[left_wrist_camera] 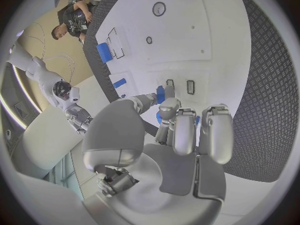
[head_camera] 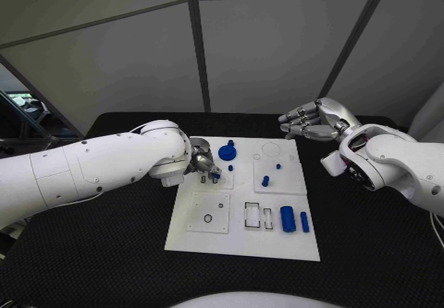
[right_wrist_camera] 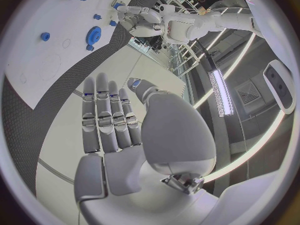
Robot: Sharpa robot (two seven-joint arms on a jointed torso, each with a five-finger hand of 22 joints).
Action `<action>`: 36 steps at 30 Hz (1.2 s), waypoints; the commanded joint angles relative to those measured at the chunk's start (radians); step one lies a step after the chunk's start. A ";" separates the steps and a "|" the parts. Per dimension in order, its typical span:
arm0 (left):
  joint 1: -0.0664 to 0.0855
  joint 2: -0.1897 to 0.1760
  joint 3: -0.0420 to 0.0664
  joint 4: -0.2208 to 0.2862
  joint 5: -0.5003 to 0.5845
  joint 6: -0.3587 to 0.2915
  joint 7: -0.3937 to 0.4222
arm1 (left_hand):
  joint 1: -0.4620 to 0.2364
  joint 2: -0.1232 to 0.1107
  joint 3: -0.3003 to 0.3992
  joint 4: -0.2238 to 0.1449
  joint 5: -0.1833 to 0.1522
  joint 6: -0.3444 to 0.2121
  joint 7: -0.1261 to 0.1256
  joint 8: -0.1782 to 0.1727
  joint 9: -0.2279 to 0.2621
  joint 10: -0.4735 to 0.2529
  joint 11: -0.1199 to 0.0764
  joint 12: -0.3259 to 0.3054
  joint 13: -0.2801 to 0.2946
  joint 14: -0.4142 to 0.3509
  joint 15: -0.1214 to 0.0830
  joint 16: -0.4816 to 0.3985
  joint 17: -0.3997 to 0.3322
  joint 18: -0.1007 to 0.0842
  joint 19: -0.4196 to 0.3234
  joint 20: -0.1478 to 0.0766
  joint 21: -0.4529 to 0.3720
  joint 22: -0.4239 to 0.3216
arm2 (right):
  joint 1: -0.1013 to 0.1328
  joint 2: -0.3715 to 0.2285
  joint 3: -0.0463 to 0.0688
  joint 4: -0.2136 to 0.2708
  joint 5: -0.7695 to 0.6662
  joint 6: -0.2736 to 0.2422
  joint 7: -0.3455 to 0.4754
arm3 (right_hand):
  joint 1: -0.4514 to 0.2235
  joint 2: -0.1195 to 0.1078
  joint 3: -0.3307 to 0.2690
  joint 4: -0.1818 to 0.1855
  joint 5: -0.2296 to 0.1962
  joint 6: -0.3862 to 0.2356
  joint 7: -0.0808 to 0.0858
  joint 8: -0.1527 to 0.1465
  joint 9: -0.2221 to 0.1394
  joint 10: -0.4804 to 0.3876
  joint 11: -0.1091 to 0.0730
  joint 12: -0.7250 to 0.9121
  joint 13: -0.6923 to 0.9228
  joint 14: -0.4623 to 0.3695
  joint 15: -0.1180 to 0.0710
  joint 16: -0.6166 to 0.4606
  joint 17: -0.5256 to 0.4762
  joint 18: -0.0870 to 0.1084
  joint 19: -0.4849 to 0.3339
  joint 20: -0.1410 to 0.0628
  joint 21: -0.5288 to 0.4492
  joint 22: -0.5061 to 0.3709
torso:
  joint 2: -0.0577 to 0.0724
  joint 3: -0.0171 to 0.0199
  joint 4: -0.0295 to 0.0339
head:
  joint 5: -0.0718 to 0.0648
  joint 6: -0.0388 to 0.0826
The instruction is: Assemble the parts on the task board
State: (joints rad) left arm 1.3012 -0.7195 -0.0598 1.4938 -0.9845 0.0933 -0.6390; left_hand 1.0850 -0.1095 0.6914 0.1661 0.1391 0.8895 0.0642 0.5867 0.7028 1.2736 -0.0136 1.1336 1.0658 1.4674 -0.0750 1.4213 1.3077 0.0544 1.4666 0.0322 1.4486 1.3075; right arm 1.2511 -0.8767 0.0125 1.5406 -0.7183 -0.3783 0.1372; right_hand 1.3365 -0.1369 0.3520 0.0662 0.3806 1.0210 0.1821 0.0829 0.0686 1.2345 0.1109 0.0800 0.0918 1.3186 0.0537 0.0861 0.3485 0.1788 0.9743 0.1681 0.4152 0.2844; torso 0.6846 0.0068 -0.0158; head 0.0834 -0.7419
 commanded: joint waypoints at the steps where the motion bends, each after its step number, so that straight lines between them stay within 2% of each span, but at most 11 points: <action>1: 0.000 -0.007 0.000 0.010 0.007 -0.068 0.010 | -0.013 0.003 0.179 -0.173 0.006 -0.005 -0.004 0.008 0.003 0.009 -0.002 0.004 0.002 0.060 -0.002 -0.004 0.120 -0.015 0.029 -0.002 0.006 0.076 | 0.002 0.002 0.001 -0.002 -0.001 0.011 0.003 | -0.009 0.003 0.000 0.000 0.002 0.004 0.005 -0.004 0.000 0.005 0.002 -0.004 -0.001 0.005 0.003 -0.007 -0.002 0.004 0.001 0.003 -0.007 -0.001 | 0.000 0.0013 0.0005 | 0.004 0.000; 5: 0.000 -0.016 -0.001 0.023 0.007 -0.097 0.003 | -0.032 0.001 0.197 -0.189 0.016 -0.005 -0.006 0.017 0.011 0.013 -0.003 0.008 0.006 0.060 -0.003 -0.004 0.121 -0.016 0.031 -0.004 0.008 0.080 | 0.002 0.004 0.001 -0.005 -0.001 0.013 0.003 | -0.009 0.002 0.000 0.001 0.005 0.004 0.005 -0.004 0.000 0.006 0.002 -0.005 -0.001 0.005 0.003 -0.008 -0.002 0.004 0.001 0.003 -0.008 -0.002 | 0.000 0.0030 0.0028 | 0.005 -0.002; 7: 0.000 -0.018 -0.002 0.027 0.005 -0.102 -0.001 | -0.035 0.001 0.200 -0.192 0.019 -0.005 -0.006 0.019 0.013 0.014 -0.003 0.009 0.006 0.060 -0.003 -0.004 0.121 -0.016 0.032 -0.004 0.009 0.081 | 0.002 0.005 0.001 -0.007 -0.001 0.014 0.002 | -0.010 0.002 0.000 0.001 0.007 0.004 0.005 -0.004 0.000 0.006 0.002 -0.005 -0.002 0.005 0.003 -0.008 -0.002 0.004 0.001 0.003 -0.008 -0.002 | 0.000 0.0028 0.0019 | 0.007 -0.002; 10: 0.000 -0.020 -0.010 0.034 -0.011 -0.106 -0.005 | -0.040 0.000 0.205 -0.198 0.024 -0.006 -0.007 0.022 0.015 0.014 -0.004 0.010 0.007 0.060 -0.004 -0.004 0.121 -0.016 0.032 -0.004 0.010 0.083 | 0.002 0.005 0.001 -0.008 -0.001 0.015 0.002 | -0.010 0.002 0.000 0.001 0.008 0.004 0.005 -0.004 0.000 0.006 0.002 -0.005 -0.002 0.005 0.003 -0.008 -0.002 0.004 0.002 0.003 -0.008 -0.002 | -0.001 0.0034 0.0021 | 0.008 -0.005; 16: -0.002 -0.020 -0.029 0.043 -0.055 -0.117 -0.015 | -0.042 -0.001 0.208 -0.201 0.026 -0.006 -0.007 0.023 0.017 0.015 -0.004 0.011 0.008 0.060 -0.004 -0.004 0.121 -0.017 0.033 -0.005 0.011 0.086 | 0.002 0.005 0.001 -0.009 -0.001 0.016 0.002 | -0.010 0.003 0.000 0.001 0.012 0.004 0.004 -0.004 0.000 0.006 0.002 -0.005 -0.003 0.006 0.003 -0.009 -0.003 0.004 0.002 0.003 -0.009 -0.003 | 0.000 0.0024 0.0012 | 0.011 -0.005; 23: -0.010 -0.015 -0.047 0.045 -0.088 -0.122 -0.023 | -0.044 -0.001 0.210 -0.204 0.026 -0.006 -0.007 0.025 0.018 0.016 -0.005 0.012 0.008 0.060 -0.004 -0.004 0.121 -0.017 0.034 -0.005 0.011 0.086 | 0.002 0.006 0.001 -0.011 -0.001 0.019 0.002 | -0.010 0.003 0.001 0.001 0.017 0.004 0.005 -0.004 0.000 0.006 0.002 -0.006 -0.004 0.006 0.003 -0.010 -0.003 0.004 0.003 0.003 -0.010 -0.004 | 0.000 0.0014 0.0014 | 0.012 -0.005; 28: -0.015 -0.012 -0.052 0.044 -0.098 -0.123 -0.025 | -0.044 -0.001 0.210 -0.205 0.027 -0.007 -0.007 0.025 0.018 0.016 -0.005 0.010 0.006 0.060 -0.005 -0.004 0.121 -0.017 0.034 -0.005 0.011 0.086 | 0.002 0.006 0.001 -0.011 -0.002 0.019 0.002 | -0.010 0.003 0.001 0.000 0.020 0.004 0.005 -0.005 0.000 0.006 0.002 -0.006 -0.004 0.007 0.003 -0.011 -0.003 0.004 0.003 0.003 -0.011 -0.004 | 0.000 0.0005 0.0003 | 0.013 -0.006; 36: -0.017 -0.008 -0.054 0.041 -0.122 -0.117 -0.032 | -0.046 -0.001 0.211 -0.208 0.027 -0.007 -0.007 0.027 0.019 0.017 -0.005 0.012 0.007 0.061 -0.005 -0.004 0.122 -0.017 0.033 -0.005 0.011 0.085 | 0.002 0.006 0.001 -0.010 -0.002 0.020 0.002 | -0.010 0.003 0.001 0.001 0.022 0.004 0.005 -0.005 0.000 0.007 0.002 -0.006 -0.005 0.007 0.003 -0.011 -0.004 0.004 0.004 0.003 -0.011 -0.004 | 0.002 0.0013 0.0001 | 0.012 -0.005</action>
State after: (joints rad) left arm 1.2863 -0.7298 -0.1111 1.5356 -1.0759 -0.0228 -0.6595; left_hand 1.0393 -0.1237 0.7318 0.1289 0.1601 0.8862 0.0607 0.6098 0.7234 1.2816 -0.0188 1.1424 1.0727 1.4675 -0.0749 1.4213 1.3076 0.0543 1.4666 0.0323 1.4566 1.3074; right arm 1.2511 -0.8713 0.0125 1.5302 -0.7187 -0.3661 0.1348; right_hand 1.3369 -0.1366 0.3520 0.0662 0.3977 1.0210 0.1821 0.0833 0.0686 1.2345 0.1108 0.0801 0.0882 1.3186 0.0537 0.0814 0.3467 0.1788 0.9743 0.1681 0.4100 0.2814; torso 0.6855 0.0078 -0.0153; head 0.0964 -0.7468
